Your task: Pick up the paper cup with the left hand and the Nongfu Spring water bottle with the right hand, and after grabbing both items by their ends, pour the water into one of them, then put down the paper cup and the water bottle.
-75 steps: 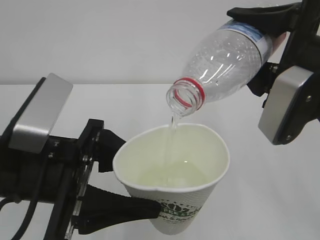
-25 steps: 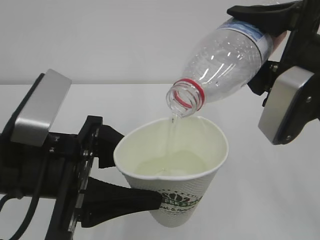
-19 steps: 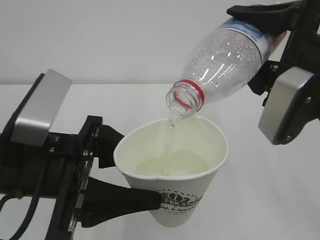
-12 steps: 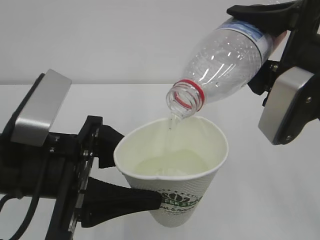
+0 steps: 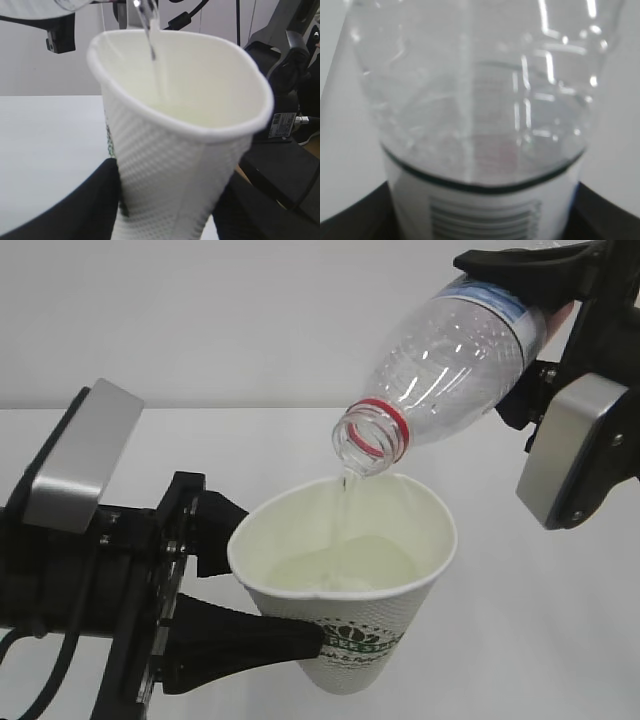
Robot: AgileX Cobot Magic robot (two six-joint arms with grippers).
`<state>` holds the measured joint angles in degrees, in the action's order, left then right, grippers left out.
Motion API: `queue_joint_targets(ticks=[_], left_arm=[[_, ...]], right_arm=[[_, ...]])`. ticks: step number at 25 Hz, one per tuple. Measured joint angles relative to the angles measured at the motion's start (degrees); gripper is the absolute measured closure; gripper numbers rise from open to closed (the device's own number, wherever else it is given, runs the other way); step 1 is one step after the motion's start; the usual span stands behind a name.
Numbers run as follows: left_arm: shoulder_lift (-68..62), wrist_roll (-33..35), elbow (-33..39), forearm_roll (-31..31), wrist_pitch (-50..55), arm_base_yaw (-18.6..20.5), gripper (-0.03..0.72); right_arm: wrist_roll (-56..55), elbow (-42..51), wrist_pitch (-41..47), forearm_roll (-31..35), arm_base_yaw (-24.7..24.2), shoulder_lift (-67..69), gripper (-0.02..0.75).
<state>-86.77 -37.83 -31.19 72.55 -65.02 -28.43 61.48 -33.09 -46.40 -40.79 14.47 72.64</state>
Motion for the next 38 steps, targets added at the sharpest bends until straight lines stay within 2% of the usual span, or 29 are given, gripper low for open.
queue_joint_targets(ticks=[38], left_arm=[[0.0, 0.0, 0.0, 0.0, 0.0, 0.0, 0.285]], right_arm=[[0.0, 0.0, -0.4, 0.1, 0.0, 0.0, 0.256]])
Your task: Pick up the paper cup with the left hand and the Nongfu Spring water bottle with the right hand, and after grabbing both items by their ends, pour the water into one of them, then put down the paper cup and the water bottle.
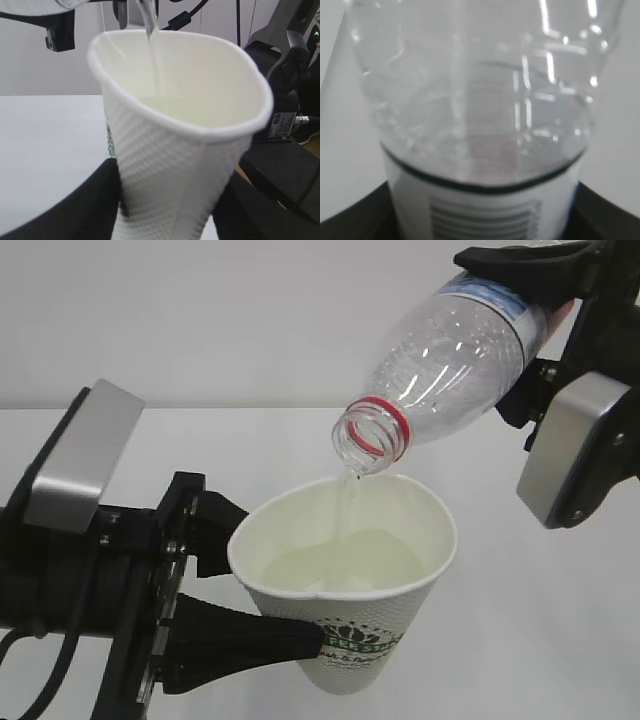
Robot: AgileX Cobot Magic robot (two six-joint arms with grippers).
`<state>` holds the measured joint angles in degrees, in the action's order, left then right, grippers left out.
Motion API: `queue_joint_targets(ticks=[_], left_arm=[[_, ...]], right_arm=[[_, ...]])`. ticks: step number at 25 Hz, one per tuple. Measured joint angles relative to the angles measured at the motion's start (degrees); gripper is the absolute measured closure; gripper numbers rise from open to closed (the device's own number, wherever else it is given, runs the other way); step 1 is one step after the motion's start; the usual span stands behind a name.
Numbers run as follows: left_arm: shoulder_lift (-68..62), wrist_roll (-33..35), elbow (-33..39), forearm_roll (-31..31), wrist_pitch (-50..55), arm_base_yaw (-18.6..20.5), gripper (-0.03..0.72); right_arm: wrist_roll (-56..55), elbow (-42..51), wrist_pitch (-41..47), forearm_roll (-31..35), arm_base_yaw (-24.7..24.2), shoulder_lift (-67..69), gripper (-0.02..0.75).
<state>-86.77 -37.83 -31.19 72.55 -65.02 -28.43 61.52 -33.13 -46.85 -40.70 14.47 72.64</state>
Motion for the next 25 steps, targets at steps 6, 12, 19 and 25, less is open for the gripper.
queue_joint_targets(ticks=[6, 12, 19, 25], left_arm=[[0.0, 0.0, 0.0, 0.0, 0.0, 0.0, 0.285], [0.0, 0.0, 0.0, -0.7, 0.0, 0.0, 0.286], [0.0, 0.0, 0.0, -1.4, 0.0, 0.0, 0.286], [0.0, 0.0, 0.0, -1.6, 0.0, 0.0, 0.286]], right_arm=[[1.0, 0.0, 0.0, 0.9, 0.0, 0.0, 0.256], [1.5, 0.0, -0.2, 1.1, 0.0, 0.0, 0.256], [1.5, 0.0, -0.4, 1.3, 0.0, 0.0, 0.256], [1.5, 0.0, -0.4, 1.3, 0.0, 0.0, 0.257]])
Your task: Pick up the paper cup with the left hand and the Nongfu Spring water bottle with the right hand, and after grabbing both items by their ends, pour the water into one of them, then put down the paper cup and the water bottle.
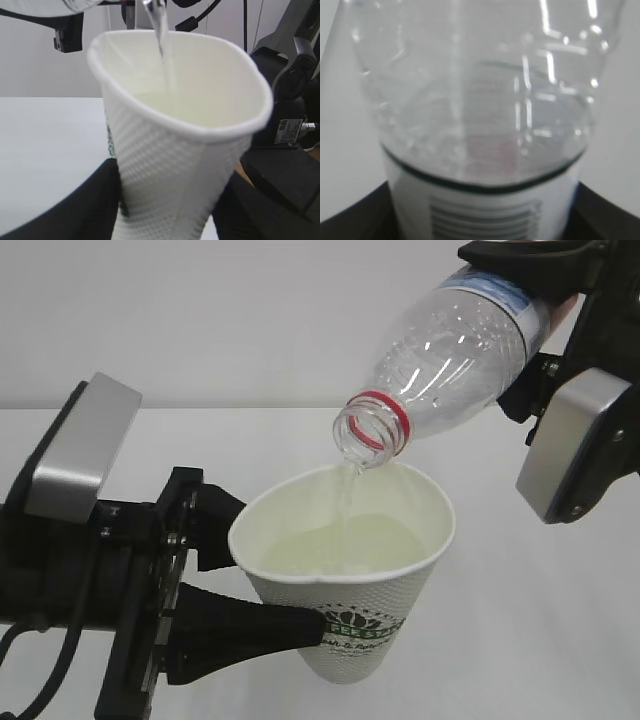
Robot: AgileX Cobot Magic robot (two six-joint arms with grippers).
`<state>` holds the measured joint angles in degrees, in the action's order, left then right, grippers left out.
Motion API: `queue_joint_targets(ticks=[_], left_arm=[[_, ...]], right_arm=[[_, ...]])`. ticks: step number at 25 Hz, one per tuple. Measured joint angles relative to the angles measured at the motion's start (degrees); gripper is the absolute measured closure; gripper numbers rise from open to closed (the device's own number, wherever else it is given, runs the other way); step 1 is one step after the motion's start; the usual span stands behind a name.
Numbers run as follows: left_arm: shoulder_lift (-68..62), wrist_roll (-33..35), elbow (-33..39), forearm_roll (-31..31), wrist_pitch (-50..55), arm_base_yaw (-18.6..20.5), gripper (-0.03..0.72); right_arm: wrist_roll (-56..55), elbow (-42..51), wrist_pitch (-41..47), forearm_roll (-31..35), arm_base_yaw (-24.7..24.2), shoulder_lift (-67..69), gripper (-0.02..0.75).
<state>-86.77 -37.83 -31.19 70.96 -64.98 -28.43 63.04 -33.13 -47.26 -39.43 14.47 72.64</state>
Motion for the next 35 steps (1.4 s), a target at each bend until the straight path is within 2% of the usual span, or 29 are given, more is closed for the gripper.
queue_joint_targets(ticks=[19, 35], left_arm=[[0.0, 0.0, 0.0, -0.3, 0.0, 0.0, 0.286], [0.0, 0.0, 0.0, -0.3, 0.2, 0.0, 0.288]], right_arm=[[-0.1, -0.1, -0.1, 0.0, 0.0, 0.0, 0.257], [-13.6, -0.1, -0.3, 0.4, 0.0, 0.0, 0.257]])
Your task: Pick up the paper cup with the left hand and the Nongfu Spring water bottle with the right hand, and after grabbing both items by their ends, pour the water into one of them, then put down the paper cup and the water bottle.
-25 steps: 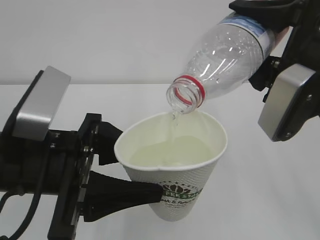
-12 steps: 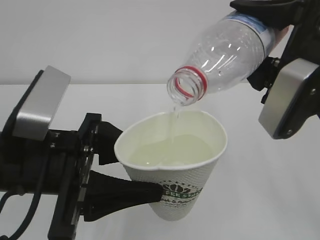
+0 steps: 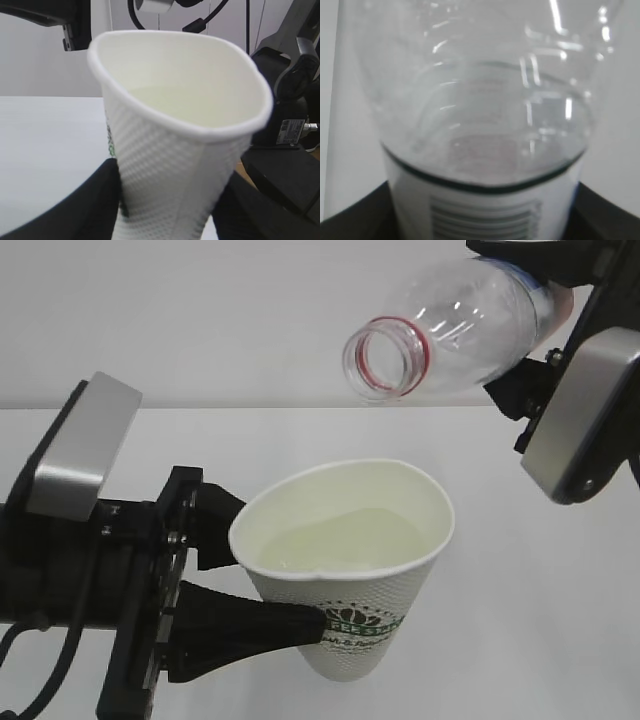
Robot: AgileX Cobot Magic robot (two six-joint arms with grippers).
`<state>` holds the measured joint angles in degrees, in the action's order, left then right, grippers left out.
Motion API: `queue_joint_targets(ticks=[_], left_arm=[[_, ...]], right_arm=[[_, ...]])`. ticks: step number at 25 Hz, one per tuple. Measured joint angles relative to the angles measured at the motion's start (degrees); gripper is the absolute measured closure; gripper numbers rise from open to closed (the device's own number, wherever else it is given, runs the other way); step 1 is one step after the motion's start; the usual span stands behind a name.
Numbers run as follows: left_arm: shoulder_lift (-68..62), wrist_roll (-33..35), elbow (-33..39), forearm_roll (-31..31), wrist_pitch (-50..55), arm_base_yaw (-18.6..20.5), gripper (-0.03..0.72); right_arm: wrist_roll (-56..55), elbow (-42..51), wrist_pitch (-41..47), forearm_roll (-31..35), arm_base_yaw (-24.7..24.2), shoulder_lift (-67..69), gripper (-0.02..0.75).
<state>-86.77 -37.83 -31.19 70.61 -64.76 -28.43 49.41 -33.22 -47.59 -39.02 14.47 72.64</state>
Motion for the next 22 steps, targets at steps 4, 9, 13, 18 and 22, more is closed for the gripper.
queue_joint_targets(ticks=[4, 9, 13, 18, 22], left_arm=[[0.0, 0.0, 0.0, 0.0, 0.1, 0.0, 0.288], [0.0, 0.0, 0.1, 0.0, 0.2, 0.0, 0.288], [0.0, 0.0, 0.1, 0.0, 0.2, 0.0, 0.288], [0.0, 0.0, 0.2, 0.0, 0.2, 0.0, 0.288], [0.0, 0.0, 0.2, 0.0, 0.2, 0.0, 0.288]], right_arm=[[-2.9, 0.0, 0.0, 0.0, 0.0, 0.0, 0.257], [-7.0, 0.0, 0.0, 0.0, 0.0, 0.0, 0.257], [-10.4, 0.0, 0.0, 0.0, 0.0, 0.0, 0.257], [-13.9, 0.0, -0.1, 0.0, 0.0, 0.0, 0.257], [-18.3, 0.0, -0.1, 0.0, 0.0, 0.0, 0.257]])
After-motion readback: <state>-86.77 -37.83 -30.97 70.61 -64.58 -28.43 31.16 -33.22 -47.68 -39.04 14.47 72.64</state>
